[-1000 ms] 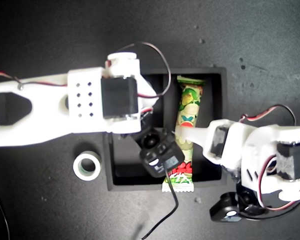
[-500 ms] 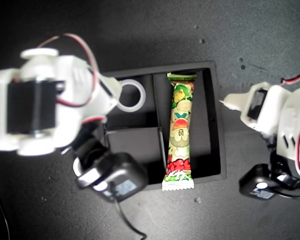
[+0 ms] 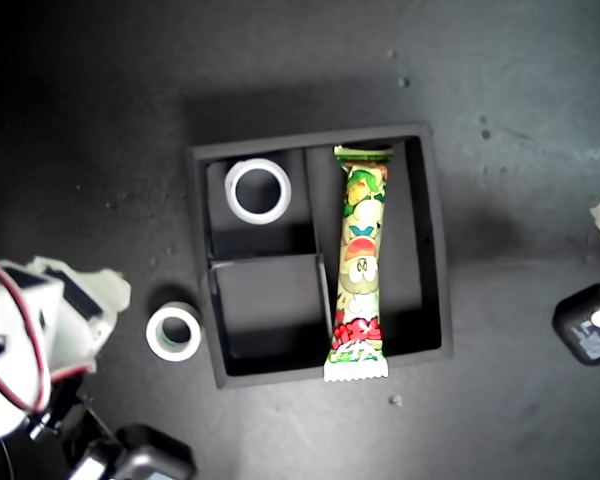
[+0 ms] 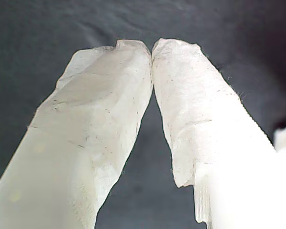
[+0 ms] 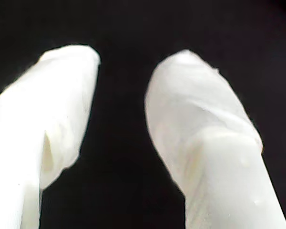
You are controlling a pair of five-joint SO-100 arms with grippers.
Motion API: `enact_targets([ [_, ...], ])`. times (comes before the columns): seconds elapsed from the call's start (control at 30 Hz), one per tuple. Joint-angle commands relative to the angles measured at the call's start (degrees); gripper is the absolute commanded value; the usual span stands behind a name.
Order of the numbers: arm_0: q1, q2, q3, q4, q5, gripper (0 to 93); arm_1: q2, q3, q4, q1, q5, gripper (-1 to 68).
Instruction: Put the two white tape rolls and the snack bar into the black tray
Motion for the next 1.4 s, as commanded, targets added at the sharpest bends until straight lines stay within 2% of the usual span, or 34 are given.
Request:
enact_targets([
  [0.0,4.0,0.4,4.8,-6.9,-5.7,8.6,5.4,5.9,-2.5,-3.0,5.4,-0.2],
  [0.17,8.1,-1.8,13.3,-18.7,-11.2,10.9,5.4,11.0,-6.5,-5.5,8.4,-0.2],
  [0.43,8.7,-10.8,14.5,-30.8,-10.1,15.8,5.7,18.8,-11.1,-5.5,11.4,-0.2],
  [0.73,8.2,-15.4,11.2,-31.2,-9.3,16.1,29.0,44.6,-27.1,-6.9,24.8,-0.2],
  [1.0,8.0,-19.6,9.6,-31.2,-10.1,15.9,29.4,54.1,-41.6,-4.8,24.9,-0.2],
  [1.27,8.5,-21.2,9.5,-30.6,-11.5,14.1,29.4,59.9,-49.5,-5.3,25.1,-0.2],
  [1.37,8.0,-24.3,8.6,-31.0,-12.0,8.8,29.4,63.5,-55.0,-6.2,26.3,-0.2],
])
